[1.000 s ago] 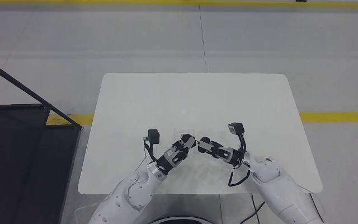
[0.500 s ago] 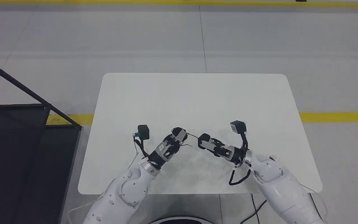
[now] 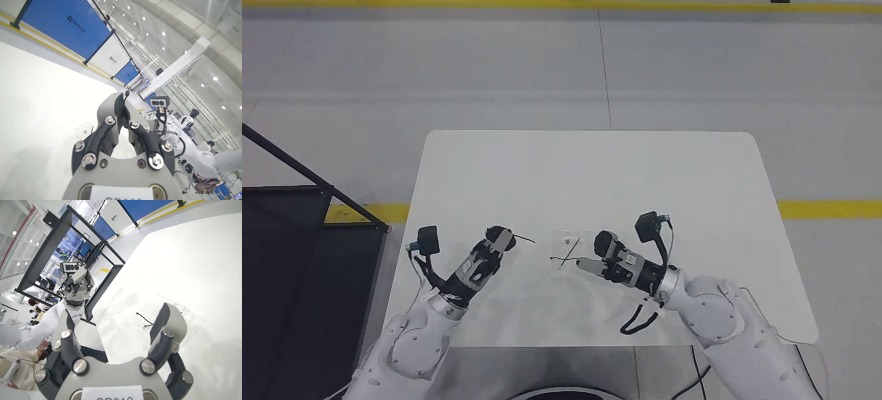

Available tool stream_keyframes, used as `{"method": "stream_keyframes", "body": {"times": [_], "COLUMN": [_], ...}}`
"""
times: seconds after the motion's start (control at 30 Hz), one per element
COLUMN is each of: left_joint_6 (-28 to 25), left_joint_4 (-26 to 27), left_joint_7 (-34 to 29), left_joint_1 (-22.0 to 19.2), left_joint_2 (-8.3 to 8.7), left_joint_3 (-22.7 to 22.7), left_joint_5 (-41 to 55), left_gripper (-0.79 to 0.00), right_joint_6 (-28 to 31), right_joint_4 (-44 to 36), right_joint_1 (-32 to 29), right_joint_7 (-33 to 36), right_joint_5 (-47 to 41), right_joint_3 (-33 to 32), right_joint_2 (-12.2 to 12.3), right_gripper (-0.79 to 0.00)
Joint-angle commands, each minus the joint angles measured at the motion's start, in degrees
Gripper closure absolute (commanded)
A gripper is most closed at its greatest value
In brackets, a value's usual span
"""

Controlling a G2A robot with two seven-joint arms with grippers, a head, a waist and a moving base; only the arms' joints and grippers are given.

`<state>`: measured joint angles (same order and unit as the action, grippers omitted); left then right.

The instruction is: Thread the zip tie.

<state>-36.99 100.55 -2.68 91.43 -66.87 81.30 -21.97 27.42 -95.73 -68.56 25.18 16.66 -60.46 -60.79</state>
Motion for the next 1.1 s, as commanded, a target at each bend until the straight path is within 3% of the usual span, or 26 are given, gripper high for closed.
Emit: {"method": "stream_keyframes", "body": {"times": [0.0,0.3,0.5,0.9,1.07], "left_joint_6": [0.00,0.31,-0.11,-5.44,-6.79], "left_joint_4": [-0.01,0.34,-1.73,-5.63,-5.26], "left_joint_7": [0.05,-0.02,-0.22,-8.09,-11.25], "left_joint_1": [-0.03,-0.17,-1.91,-1.82,-1.63], "left_joint_2": [0.00,-0.13,-0.20,1.22,1.56], "left_joint_3": [-0.04,-0.81,-0.37,7.59,8.17], "left_joint_5": [-0.03,1.04,3.12,9.40,10.05], "left_gripper": [0.000,0.000,0.000,0.000,0.000], "right_joint_6": [0.04,-0.79,-11.92,-31.15,-35.10], "right_joint_4": [0.02,-1.24,-8.27,-14.41,-13.96], "right_joint_1": [0.01,0.33,1.51,7.22,9.79], "right_joint_7": [0.02,1.10,3.68,13.69,17.85], "right_joint_5": [-0.06,3.03,16.91,42.96,48.03], "right_joint_3": [-0.01,0.61,3.61,15.68,19.50], "right_joint_2": [0.00,-0.03,-0.52,-3.27,-4.61], "right_gripper": [-0.785,-0.785,-0.785,-0.785,-0.785]}}
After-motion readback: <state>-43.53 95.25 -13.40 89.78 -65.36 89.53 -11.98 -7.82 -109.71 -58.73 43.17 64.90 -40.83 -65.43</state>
